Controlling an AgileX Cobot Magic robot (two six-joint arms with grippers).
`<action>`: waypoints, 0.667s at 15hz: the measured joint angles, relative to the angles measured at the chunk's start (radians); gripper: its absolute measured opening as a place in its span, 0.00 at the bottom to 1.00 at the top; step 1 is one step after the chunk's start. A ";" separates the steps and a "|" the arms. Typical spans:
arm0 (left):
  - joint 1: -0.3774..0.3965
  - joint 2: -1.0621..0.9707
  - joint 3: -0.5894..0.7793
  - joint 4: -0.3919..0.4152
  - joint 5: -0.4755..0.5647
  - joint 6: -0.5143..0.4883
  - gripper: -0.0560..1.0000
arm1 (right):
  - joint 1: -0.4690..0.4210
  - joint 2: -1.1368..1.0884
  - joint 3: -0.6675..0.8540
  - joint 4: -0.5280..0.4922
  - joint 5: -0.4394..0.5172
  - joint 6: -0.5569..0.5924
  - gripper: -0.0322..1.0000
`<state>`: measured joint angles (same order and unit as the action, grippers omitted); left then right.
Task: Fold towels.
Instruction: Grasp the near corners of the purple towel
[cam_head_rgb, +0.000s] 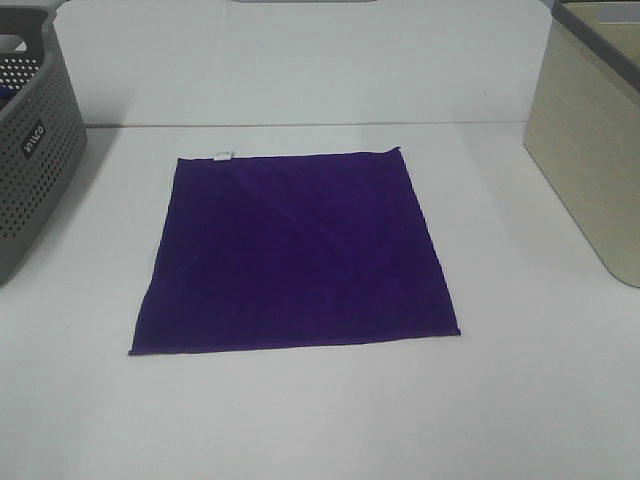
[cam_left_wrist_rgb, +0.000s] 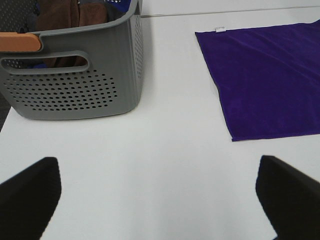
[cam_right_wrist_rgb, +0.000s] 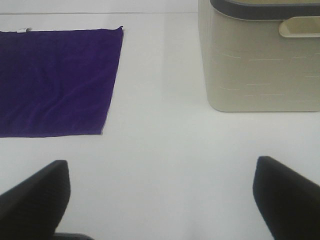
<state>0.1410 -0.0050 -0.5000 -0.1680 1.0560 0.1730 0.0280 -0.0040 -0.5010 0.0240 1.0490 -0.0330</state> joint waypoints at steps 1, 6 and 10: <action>0.000 0.000 0.000 0.000 0.000 0.000 0.99 | 0.000 0.000 0.000 0.000 0.000 0.000 0.96; 0.000 0.000 0.000 0.000 0.000 -0.001 0.99 | 0.000 0.000 0.000 0.000 0.000 0.000 0.96; 0.000 0.000 0.000 0.000 0.000 -0.001 0.99 | 0.000 0.000 0.000 0.000 0.000 0.000 0.96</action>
<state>0.1410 -0.0050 -0.5000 -0.1680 1.0560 0.1720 0.0280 -0.0040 -0.5010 0.0240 1.0490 -0.0330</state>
